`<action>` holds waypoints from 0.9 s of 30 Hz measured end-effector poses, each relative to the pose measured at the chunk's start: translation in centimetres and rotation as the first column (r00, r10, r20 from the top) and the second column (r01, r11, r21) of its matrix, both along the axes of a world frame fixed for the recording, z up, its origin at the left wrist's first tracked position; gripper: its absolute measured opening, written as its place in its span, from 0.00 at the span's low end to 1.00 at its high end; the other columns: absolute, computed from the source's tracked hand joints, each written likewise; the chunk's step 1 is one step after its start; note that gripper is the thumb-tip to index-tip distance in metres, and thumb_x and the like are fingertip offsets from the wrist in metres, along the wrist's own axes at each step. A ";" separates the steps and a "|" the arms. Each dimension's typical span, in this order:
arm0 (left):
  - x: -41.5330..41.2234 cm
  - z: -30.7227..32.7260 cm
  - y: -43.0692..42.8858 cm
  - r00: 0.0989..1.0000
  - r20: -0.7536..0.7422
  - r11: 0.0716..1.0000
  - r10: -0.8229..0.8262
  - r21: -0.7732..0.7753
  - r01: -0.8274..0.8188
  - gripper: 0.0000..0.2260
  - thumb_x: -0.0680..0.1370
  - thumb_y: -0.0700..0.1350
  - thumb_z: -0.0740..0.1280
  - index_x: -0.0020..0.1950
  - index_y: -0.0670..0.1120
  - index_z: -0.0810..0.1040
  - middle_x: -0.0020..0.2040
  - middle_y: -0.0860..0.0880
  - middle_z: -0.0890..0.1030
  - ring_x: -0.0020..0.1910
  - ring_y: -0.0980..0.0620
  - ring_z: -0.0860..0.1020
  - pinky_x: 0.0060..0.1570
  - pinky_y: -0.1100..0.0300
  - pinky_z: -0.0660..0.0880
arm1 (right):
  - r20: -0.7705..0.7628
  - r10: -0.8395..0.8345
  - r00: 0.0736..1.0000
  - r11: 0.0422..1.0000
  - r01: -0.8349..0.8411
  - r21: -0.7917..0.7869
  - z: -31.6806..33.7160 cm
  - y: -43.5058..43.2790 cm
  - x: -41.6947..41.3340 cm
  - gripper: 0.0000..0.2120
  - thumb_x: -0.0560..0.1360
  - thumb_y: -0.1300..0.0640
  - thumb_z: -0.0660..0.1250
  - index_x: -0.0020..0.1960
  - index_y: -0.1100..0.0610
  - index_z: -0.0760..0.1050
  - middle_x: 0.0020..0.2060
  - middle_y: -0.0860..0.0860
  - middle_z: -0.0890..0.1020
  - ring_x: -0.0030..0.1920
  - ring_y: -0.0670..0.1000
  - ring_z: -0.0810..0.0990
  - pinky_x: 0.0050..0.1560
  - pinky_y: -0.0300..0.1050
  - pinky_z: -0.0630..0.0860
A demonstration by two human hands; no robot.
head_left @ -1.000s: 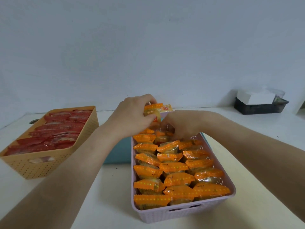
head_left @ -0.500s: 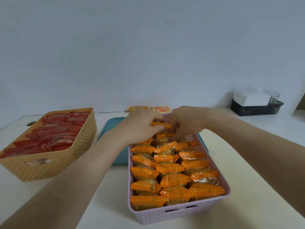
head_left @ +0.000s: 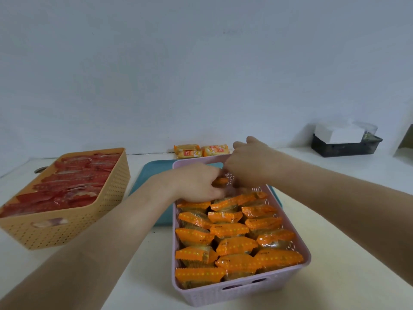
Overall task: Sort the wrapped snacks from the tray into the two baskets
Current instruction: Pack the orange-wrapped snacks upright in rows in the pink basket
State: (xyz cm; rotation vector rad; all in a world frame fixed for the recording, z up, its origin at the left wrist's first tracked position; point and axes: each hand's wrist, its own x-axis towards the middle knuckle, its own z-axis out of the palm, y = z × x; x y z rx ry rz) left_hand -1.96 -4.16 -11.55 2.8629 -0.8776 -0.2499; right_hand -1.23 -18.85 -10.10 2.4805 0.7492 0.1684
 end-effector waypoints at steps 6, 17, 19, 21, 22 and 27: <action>0.0 -0.6 0.3 0.999 0.023 0.998 0.048 -0.038 -0.047 0.17 0.75 0.58 0.61 0.61 0.53 0.73 0.50 0.52 0.80 0.48 0.52 0.77 0.51 0.54 0.75 | -0.012 -0.045 0.999 0.995 0.044 -0.090 -0.6 0.3 -0.3 0.10 0.77 0.53 0.63 0.57 0.50 0.76 0.56 0.49 0.78 0.62 0.54 0.69 0.59 0.50 0.62; 0.1 -0.9 0.6 0.992 0.094 0.996 0.088 -0.030 -0.086 0.19 0.74 0.60 0.62 0.60 0.52 0.65 0.43 0.54 0.78 0.42 0.56 0.75 0.41 0.55 0.73 | -0.116 -0.187 0.976 0.976 0.171 -0.133 -0.7 0.5 0.0 0.06 0.75 0.59 0.68 0.45 0.51 0.71 0.53 0.50 0.76 0.64 0.55 0.65 0.61 0.52 0.61; -0.1 -0.7 0.9 0.986 0.159 0.998 0.049 -0.050 -0.041 0.20 0.74 0.62 0.61 0.62 0.55 0.67 0.48 0.55 0.80 0.46 0.55 0.76 0.46 0.56 0.75 | -0.159 -0.163 0.974 0.986 0.157 -0.048 -0.8 0.5 0.0 0.08 0.75 0.60 0.66 0.44 0.50 0.67 0.46 0.48 0.73 0.61 0.54 0.69 0.59 0.53 0.61; -0.2 -0.5 1.2 0.985 0.173 0.997 0.002 -0.079 0.011 0.20 0.74 0.65 0.61 0.63 0.59 0.69 0.51 0.57 0.79 0.50 0.55 0.77 0.50 0.56 0.74 | -0.226 -0.096 0.969 0.987 0.123 0.106 -0.7 0.3 0.1 0.08 0.76 0.56 0.64 0.53 0.48 0.67 0.44 0.44 0.74 0.56 0.52 0.73 0.58 0.56 0.62; -0.2 -0.5 1.3 0.987 0.162 0.996 -0.009 -0.085 0.024 0.20 0.74 0.65 0.62 0.62 0.58 0.71 0.51 0.57 0.79 0.52 0.55 0.77 0.50 0.57 0.74 | -0.256 -0.074 0.964 0.973 0.126 0.192 -0.5 0.0 0.1 0.11 0.76 0.53 0.63 0.56 0.47 0.66 0.44 0.43 0.75 0.53 0.51 0.74 0.56 0.56 0.63; -0.3 -0.8 1.8 0.987 0.158 0.986 0.036 -0.167 -0.009 0.30 0.73 0.65 0.64 0.71 0.55 0.64 0.65 0.54 0.75 0.62 0.53 0.74 0.55 0.60 0.70 | -0.403 0.107 0.909 0.734 0.201 0.649 -0.1 -2.7 -0.3 0.30 0.69 0.55 0.75 0.63 0.48 0.62 0.46 0.48 0.79 0.43 0.51 0.77 0.45 0.48 0.75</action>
